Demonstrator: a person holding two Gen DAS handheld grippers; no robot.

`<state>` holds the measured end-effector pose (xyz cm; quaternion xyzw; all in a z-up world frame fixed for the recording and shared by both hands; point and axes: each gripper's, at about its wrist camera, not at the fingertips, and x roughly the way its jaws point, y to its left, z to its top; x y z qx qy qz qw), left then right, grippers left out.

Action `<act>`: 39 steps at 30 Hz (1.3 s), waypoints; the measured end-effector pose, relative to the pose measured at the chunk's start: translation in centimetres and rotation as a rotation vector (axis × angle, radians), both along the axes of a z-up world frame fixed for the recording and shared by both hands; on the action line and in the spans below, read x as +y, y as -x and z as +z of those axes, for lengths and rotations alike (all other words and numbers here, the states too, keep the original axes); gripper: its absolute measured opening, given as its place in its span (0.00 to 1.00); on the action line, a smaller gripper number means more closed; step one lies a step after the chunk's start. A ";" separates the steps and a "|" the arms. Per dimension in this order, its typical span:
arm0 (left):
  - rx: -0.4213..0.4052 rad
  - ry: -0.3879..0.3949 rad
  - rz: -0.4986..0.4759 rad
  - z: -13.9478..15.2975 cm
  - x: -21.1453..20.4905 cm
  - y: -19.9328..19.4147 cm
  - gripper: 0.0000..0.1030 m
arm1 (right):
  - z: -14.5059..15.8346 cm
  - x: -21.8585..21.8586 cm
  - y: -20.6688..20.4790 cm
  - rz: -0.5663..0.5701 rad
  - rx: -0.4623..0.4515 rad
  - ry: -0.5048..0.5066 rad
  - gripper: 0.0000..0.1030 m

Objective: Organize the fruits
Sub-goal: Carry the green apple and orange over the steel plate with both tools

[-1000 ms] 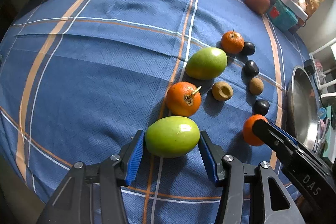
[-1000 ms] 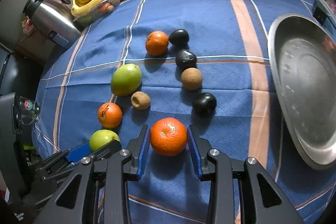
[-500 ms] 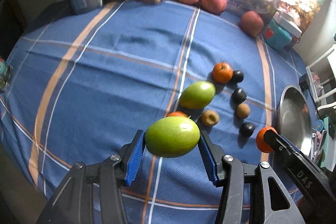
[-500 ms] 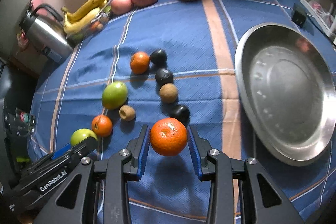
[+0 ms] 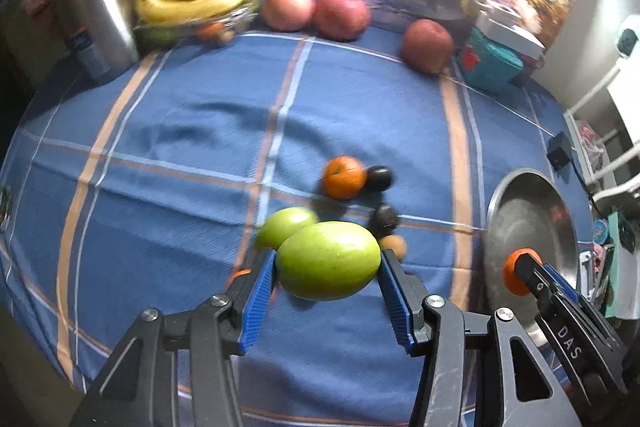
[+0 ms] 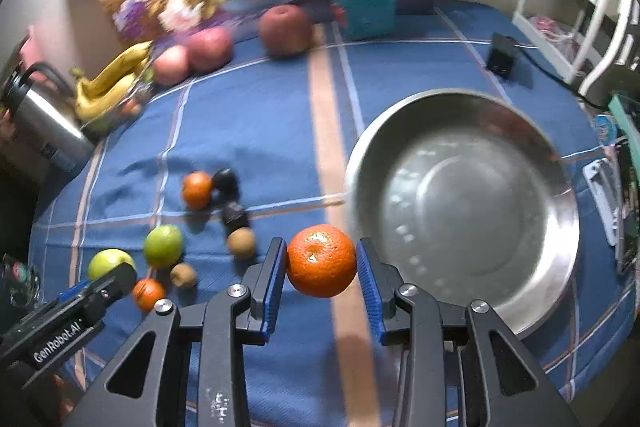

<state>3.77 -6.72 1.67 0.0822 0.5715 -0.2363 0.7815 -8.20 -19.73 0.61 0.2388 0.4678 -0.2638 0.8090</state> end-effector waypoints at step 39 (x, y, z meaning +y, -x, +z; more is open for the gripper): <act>0.035 -0.020 -0.421 -4.6 -19.5 7.2 0.53 | -2.8 -14.4 7.0 -0.345 0.029 -0.093 0.37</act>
